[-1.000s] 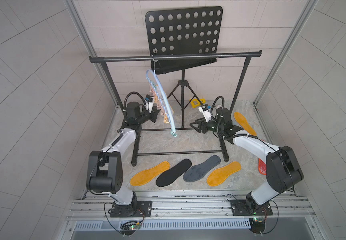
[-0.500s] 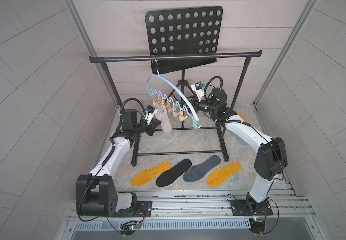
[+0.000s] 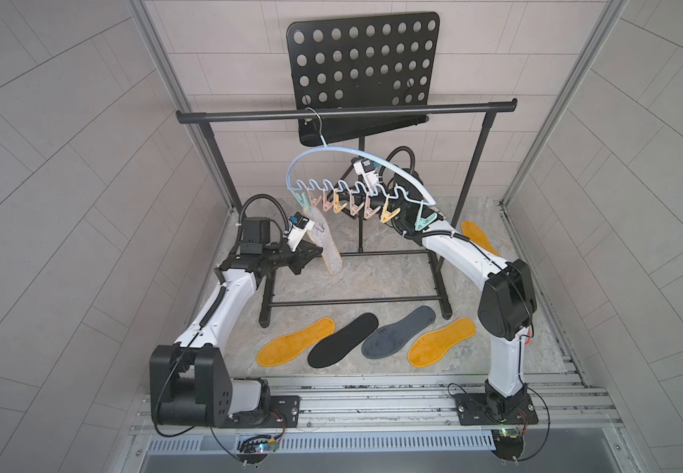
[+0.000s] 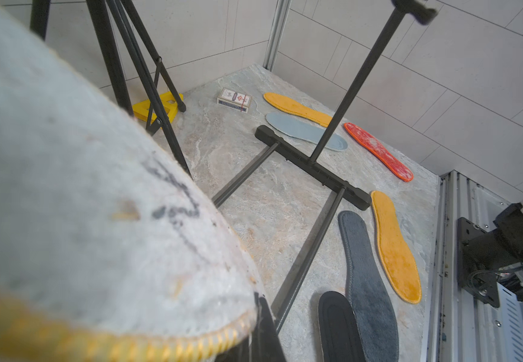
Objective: Take the shoe insoles off the hanger
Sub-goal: Remove the insole from the hanger.
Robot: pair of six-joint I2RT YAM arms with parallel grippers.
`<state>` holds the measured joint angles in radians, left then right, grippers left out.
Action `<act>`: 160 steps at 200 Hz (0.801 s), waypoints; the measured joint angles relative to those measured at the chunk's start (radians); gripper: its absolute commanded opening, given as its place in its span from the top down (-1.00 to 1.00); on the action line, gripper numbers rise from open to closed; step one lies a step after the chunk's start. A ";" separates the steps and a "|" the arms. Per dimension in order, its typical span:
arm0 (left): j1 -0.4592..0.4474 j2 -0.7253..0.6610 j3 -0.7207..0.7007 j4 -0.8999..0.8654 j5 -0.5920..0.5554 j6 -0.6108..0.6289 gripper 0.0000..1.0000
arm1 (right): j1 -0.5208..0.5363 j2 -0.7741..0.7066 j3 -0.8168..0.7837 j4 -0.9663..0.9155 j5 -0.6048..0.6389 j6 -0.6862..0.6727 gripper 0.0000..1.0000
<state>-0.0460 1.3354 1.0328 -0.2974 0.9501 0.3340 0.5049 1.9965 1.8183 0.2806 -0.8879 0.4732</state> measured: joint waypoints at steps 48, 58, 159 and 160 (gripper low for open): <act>0.000 -0.037 -0.010 -0.039 0.024 0.000 1.00 | 0.021 0.063 0.046 0.024 0.002 0.039 -0.27; 0.000 -0.047 -0.012 -0.045 0.027 0.000 1.00 | 0.027 0.072 0.052 0.031 0.002 0.046 -0.26; 0.000 -0.067 -0.022 -0.078 0.075 0.000 1.00 | 0.074 0.107 0.073 0.049 0.029 0.088 0.10; 0.000 -0.067 -0.022 -0.079 0.075 0.000 1.00 | 0.075 0.107 0.073 0.049 0.030 0.089 0.10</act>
<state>-0.0460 1.2686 1.0107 -0.3759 1.0248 0.3336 0.5797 2.1036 1.8915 0.3294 -0.8581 0.5617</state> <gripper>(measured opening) 0.037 0.461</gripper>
